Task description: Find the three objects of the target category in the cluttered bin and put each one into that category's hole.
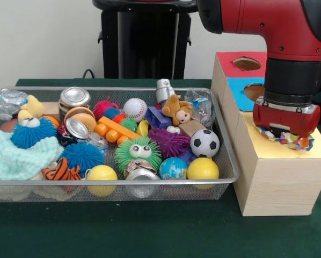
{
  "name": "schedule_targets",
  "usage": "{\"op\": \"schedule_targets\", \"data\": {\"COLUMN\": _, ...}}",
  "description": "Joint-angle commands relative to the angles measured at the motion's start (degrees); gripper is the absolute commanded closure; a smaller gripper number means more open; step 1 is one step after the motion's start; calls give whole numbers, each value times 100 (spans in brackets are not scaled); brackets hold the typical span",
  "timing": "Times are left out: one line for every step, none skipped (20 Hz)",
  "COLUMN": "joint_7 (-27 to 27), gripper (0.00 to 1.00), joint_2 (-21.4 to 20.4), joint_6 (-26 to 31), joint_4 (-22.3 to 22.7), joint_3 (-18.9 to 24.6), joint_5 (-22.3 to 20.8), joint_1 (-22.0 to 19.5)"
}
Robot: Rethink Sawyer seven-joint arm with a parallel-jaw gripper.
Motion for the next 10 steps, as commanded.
{"op": "schedule_targets", "data": {"joint_7": 1280, "gripper": 0, "joint_2": 1162, "joint_6": -446, "joint_4": 425, "joint_3": 459, "joint_5": 261, "joint_1": -94}}
{"op": "schedule_targets", "data": {"joint_7": 1218, "gripper": 0, "joint_2": 1079, "joint_6": -278, "joint_4": 433, "joint_3": 376, "joint_5": 251, "joint_1": -67}}
{"op": "schedule_targets", "data": {"joint_7": 1157, "gripper": 0, "joint_2": 995, "joint_6": -109, "joint_4": 441, "joint_3": 292, "joint_5": 241, "joint_1": -41}}
{"op": "schedule_targets", "data": {"joint_7": 1122, "gripper": 0, "joint_2": 895, "joint_6": 76, "joint_4": 442, "joint_3": 155, "joint_5": 222, "joint_1": 21}}
{"op": "schedule_targets", "data": {"joint_7": 1061, "gripper": 0, "joint_2": 770, "joint_6": 271, "joint_4": 452, "joint_3": 24, "joint_5": 173, "joint_1": 63}}
{"op": "schedule_targets", "data": {"joint_7": 983, "gripper": 0, "joint_2": 611, "joint_6": 500, "joint_4": 470, "joint_3": -102, "joint_5": 107, "joint_1": 94}}
{"op": "schedule_targets", "data": {"joint_7": 879, "gripper": 0, "joint_2": 402, "joint_6": 765, "joint_4": 503, "joint_3": -209, "joint_5": 23, "joint_1": 96}}
{"op": "schedule_targets", "data": {"joint_7": 726, "gripper": 0, "joint_2": 138, "joint_6": 1104, "joint_4": 532, "joint_3": -324, "joint_5": -97, "joint_1": 89}}
{"op": "schedule_targets", "data": {"joint_7": 596, "gripper": 0, "joint_2": -186, "joint_6": 1513, "joint_4": 577, "joint_3": -411, "joint_5": -189, "joint_1": 56}}
{"op": "schedule_targets", "data": {"joint_7": 457, "gripper": 0, "joint_2": -498, "joint_6": 1943, "joint_4": 559, "joint_3": -539, "joint_5": -300, "joint_1": 45}}
